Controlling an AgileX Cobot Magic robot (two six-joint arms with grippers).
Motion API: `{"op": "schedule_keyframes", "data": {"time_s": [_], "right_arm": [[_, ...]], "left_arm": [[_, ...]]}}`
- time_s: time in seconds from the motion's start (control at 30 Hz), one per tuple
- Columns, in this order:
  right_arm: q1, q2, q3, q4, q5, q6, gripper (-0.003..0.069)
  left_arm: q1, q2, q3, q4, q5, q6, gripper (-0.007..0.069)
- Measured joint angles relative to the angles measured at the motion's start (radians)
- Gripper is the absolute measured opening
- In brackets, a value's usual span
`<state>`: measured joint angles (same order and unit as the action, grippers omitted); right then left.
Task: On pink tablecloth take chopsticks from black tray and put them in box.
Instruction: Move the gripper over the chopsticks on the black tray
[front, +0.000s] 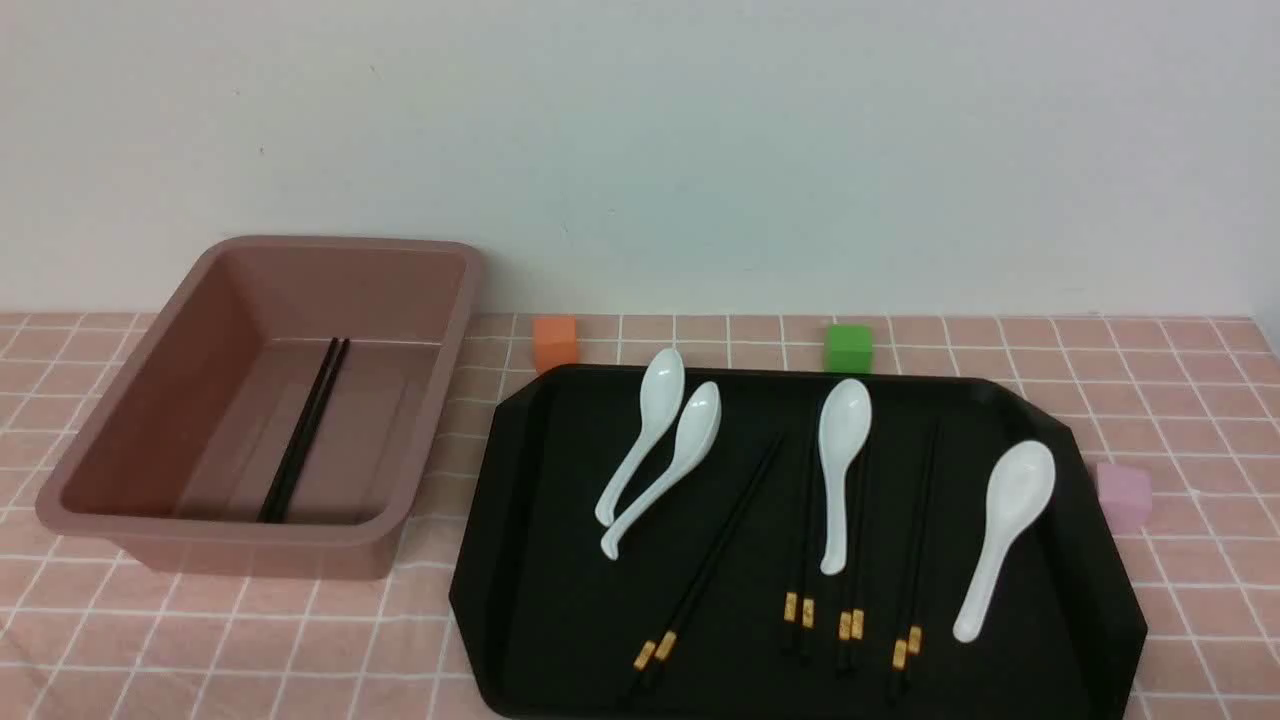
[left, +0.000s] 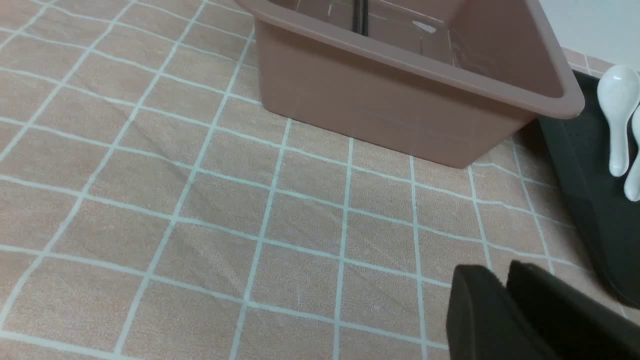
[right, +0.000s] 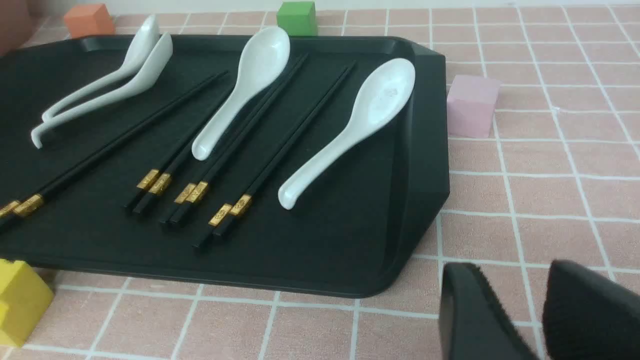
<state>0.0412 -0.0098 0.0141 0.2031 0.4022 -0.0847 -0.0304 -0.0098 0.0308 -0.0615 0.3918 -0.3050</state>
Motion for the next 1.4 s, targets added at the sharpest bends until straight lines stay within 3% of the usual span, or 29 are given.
{"op": "schedule_keyframes", "data": {"time_s": [1.0,1.13,1.23,1.4], "right_arm": [[0.000,0.000,0.000,-0.040,-0.019,0.004,0.0240],[0.000,0.000,0.012,0.085,-0.098,0.108,0.0240],[0.000,0.000,0.012,0.279,-0.247,0.223,0.0240],[0.000,0.000,0.012,0.419,-0.342,0.259,0.0240]], "left_arm": [[0.000,0.000,0.000,0.000,0.000,0.000,0.0113],[0.000,0.000,0.000,0.000,0.000,0.000,0.0118],[0.000,0.000,0.000,0.000,0.000,0.000,0.0124],[0.000,0.000,0.000,0.000,0.000,0.000,0.0128]]}}
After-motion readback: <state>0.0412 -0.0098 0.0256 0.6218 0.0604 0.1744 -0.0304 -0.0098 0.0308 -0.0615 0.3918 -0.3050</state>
